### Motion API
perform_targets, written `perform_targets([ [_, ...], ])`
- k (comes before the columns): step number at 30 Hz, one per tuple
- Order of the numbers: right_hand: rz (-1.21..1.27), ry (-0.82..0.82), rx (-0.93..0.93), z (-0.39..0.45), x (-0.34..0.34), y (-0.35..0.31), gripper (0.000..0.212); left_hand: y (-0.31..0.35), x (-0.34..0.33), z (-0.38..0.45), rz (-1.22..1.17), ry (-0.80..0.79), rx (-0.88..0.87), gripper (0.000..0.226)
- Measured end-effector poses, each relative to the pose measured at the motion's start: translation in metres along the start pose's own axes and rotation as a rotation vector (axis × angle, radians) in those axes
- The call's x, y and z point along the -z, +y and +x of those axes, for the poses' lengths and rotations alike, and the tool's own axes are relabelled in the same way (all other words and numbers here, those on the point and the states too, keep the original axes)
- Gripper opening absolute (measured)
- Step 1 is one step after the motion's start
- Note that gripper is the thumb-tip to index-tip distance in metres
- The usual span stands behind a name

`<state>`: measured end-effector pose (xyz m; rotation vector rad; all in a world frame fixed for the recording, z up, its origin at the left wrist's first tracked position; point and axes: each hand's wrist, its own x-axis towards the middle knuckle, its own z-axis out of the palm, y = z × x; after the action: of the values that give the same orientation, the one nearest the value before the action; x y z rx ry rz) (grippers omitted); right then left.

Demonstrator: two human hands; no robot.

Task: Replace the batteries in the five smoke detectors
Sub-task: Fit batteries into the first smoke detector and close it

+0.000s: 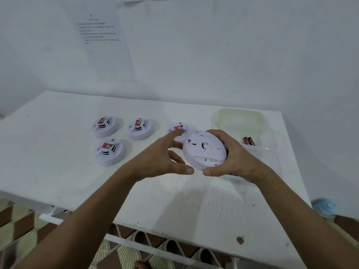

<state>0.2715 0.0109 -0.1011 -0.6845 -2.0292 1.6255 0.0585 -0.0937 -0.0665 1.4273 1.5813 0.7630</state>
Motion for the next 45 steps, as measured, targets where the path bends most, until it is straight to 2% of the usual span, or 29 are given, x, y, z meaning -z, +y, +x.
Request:
perform_targets([
  [2, -0.023, -0.036, -0.022, 0.000, -0.007, 0.002, 0.097, -0.001, -0.005, -0.001, 0.008, -0.030, -0.058, 0.066],
  [4, -0.079, -0.060, -0.022, 0.001, -0.012, 0.001, 0.103, -0.002, -0.007, -0.002, -0.022, -0.012, -0.097, 0.051],
  [7, -0.184, -0.098, -0.006, 0.002, -0.013, 0.002, 0.109, -0.005, -0.002, -0.003, 0.028, 0.050, -0.088, 0.056],
  [10, -0.363, -0.048, 0.012, 0.003, -0.011, 0.000, 0.109, -0.009, -0.003, -0.003, 0.067, 0.070, -0.126, 0.055],
  [13, -0.413, -0.025, 0.013, 0.005, -0.008, -0.002, 0.105, -0.011, -0.005, -0.003, 0.057, 0.121, -0.106, 0.059],
  [15, -0.393, -0.028, 0.027, 0.004, -0.007, -0.002, 0.101, -0.014, -0.005, -0.003, 0.073, 0.135, -0.082, 0.060],
  [17, -0.267, -0.035, 0.038, 0.003, -0.006, -0.003, 0.096, -0.014, -0.003, -0.005, 0.062, 0.115, -0.079, 0.064],
  [19, -0.120, -0.049, 0.063, 0.001, -0.006, -0.004, 0.092, -0.012, -0.003, -0.008, 0.053, 0.053, -0.115, 0.075],
  [23, -0.056, -0.040, 0.084, 0.000, -0.006, -0.004, 0.091, -0.007, -0.006, -0.008, 0.051, 0.012, -0.201, 0.090],
  [28, -0.141, -0.001, 0.077, -0.003, -0.002, -0.002, 0.102, -0.004, -0.004, -0.008, 0.148, 0.049, -0.282, 0.088],
  [32, -0.221, -0.034, 0.077, -0.002, 0.000, -0.003, 0.106, -0.002, -0.001, -0.011, 0.267, 0.050, -0.298, 0.087],
  [45, -0.224, -0.104, 0.010, 0.020, -0.027, -0.012, 0.110, -0.013, 0.021, -0.025, 0.161, 0.084, -0.243, 0.087],
])
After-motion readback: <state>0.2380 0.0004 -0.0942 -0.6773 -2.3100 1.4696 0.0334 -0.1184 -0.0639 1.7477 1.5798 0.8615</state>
